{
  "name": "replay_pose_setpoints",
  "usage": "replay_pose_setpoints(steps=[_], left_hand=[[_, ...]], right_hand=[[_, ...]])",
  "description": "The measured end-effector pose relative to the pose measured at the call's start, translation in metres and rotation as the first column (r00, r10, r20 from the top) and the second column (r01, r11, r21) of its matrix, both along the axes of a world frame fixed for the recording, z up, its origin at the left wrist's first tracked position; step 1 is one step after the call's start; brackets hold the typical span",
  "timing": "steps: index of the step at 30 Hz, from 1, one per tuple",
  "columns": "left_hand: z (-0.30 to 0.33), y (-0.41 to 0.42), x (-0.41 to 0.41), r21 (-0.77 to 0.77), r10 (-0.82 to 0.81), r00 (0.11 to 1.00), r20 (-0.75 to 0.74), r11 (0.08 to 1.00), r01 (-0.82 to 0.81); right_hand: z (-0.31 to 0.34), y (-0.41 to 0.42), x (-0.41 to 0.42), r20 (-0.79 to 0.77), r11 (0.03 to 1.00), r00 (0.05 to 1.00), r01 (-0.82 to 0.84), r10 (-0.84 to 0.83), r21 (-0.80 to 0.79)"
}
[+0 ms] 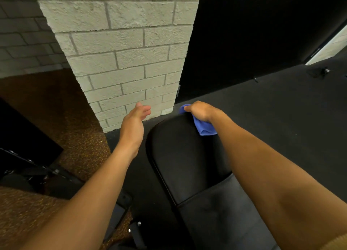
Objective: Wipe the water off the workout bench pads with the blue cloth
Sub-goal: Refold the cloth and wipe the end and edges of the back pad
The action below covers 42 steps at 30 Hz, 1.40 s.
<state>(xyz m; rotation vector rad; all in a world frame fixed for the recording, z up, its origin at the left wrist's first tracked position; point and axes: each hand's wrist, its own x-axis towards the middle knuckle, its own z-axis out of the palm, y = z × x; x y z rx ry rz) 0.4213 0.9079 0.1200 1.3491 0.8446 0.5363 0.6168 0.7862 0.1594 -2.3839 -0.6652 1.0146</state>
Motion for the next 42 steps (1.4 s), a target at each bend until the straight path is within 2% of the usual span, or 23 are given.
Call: replay_pose_setpoints(steps=[4,6,9,11,13,16,20,25,32,35,39,42], left_hand=[[-0.009,0.009,-0.019,-0.04,0.035,0.999,-0.011,0.999,-0.036],[-0.011,0.009,-0.022,-0.056,0.057,0.998,-0.014,0.997,-0.058],[-0.013,0.007,-0.022,-0.077,0.078,0.997,-0.001,0.994,-0.078],[-0.015,0.007,-0.02,-0.083,0.098,0.995,0.008,0.992,-0.097],[-0.015,0.008,-0.017,-0.073,0.101,0.995,0.002,0.992,-0.1],[-0.015,0.008,-0.008,-0.059,0.059,0.998,0.001,0.997,-0.059],[-0.013,0.0,0.004,-0.028,-0.001,1.0,0.005,1.0,0.001],[-0.012,-0.015,0.009,-0.048,-0.02,1.0,0.012,0.999,0.02],[0.0,-0.024,0.007,-0.051,-0.05,0.998,0.028,0.997,0.051],[0.001,-0.026,0.006,-0.064,-0.048,0.998,0.033,0.997,0.05],[0.0,-0.025,0.004,-0.087,-0.03,0.998,0.055,0.996,0.035],[-0.005,-0.022,0.001,-0.107,-0.039,0.997,0.065,0.993,0.045]], right_hand=[[0.006,0.035,-0.019,0.089,0.966,0.976,-0.181,0.2,-0.187],[0.009,0.05,-0.038,0.168,0.906,0.914,-0.314,0.37,-0.285],[0.009,0.071,-0.07,0.195,0.814,0.812,-0.468,0.55,-0.344],[0.005,0.075,-0.084,0.227,0.776,0.76,-0.511,0.608,-0.368],[0.005,0.072,-0.085,0.263,0.781,0.751,-0.5,0.606,-0.374],[0.008,0.059,-0.064,0.293,0.842,0.805,-0.413,0.516,-0.348],[0.009,0.024,-0.028,0.323,0.933,0.894,-0.223,0.311,-0.282],[0.006,-0.014,-0.012,0.178,0.994,0.984,0.048,-0.031,-0.094],[-0.021,-0.068,0.005,-0.037,0.96,0.96,0.28,-0.278,0.031],[-0.015,-0.096,-0.008,-0.06,0.936,0.934,0.352,-0.352,-0.005],[-0.011,-0.128,-0.021,-0.01,0.91,0.913,0.407,-0.409,-0.076],[-0.009,-0.123,-0.024,-0.04,0.902,0.902,0.429,-0.431,-0.035]])
